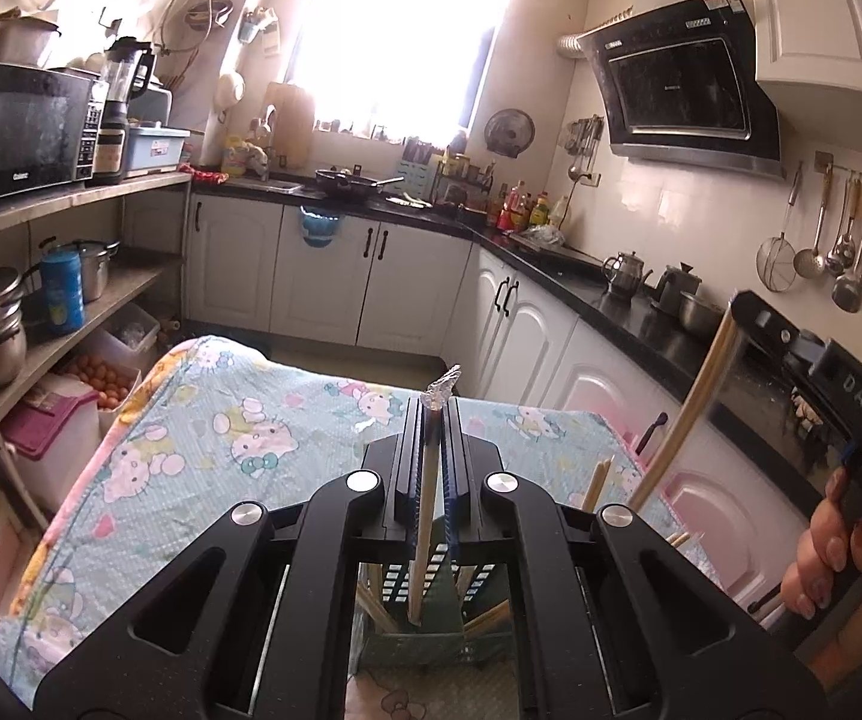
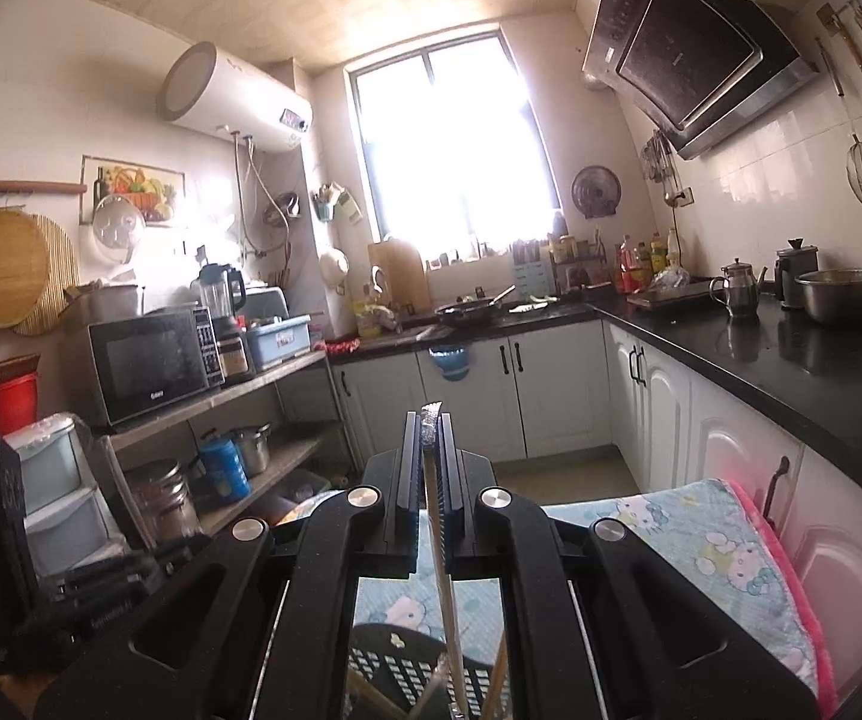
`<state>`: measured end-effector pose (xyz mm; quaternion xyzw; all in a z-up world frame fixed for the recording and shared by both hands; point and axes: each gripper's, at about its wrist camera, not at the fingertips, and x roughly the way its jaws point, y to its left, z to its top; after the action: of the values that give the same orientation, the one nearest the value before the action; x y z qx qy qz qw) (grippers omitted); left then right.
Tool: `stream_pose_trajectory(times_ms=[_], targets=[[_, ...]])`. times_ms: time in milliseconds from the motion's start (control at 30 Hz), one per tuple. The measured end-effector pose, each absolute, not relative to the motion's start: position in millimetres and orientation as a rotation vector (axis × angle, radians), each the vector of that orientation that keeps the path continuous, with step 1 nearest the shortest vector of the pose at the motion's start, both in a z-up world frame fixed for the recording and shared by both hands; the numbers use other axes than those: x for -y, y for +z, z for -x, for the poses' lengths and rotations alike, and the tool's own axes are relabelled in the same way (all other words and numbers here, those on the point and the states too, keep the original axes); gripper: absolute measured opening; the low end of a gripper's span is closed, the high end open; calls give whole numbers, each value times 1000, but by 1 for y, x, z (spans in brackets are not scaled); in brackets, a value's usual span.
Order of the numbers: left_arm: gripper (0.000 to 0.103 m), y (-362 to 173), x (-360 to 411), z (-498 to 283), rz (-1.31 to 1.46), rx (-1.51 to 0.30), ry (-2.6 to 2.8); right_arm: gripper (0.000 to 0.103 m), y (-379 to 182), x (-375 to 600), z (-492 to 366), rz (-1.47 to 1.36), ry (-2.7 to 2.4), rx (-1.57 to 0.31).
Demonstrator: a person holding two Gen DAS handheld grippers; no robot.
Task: Organize utensils
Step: 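Lower the chopstick into the caddy and open the left tool while the right tool releases its chopstick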
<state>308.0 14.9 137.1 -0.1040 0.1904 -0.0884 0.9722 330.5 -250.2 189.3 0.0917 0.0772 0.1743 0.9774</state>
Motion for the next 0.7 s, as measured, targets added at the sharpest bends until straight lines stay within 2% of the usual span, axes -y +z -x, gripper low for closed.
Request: stream_pose_trajectory(times_ms=[700], targets=[[1,96,-8,-314,198,-425,-221,5,119,228,-364,-200,307,-219]])
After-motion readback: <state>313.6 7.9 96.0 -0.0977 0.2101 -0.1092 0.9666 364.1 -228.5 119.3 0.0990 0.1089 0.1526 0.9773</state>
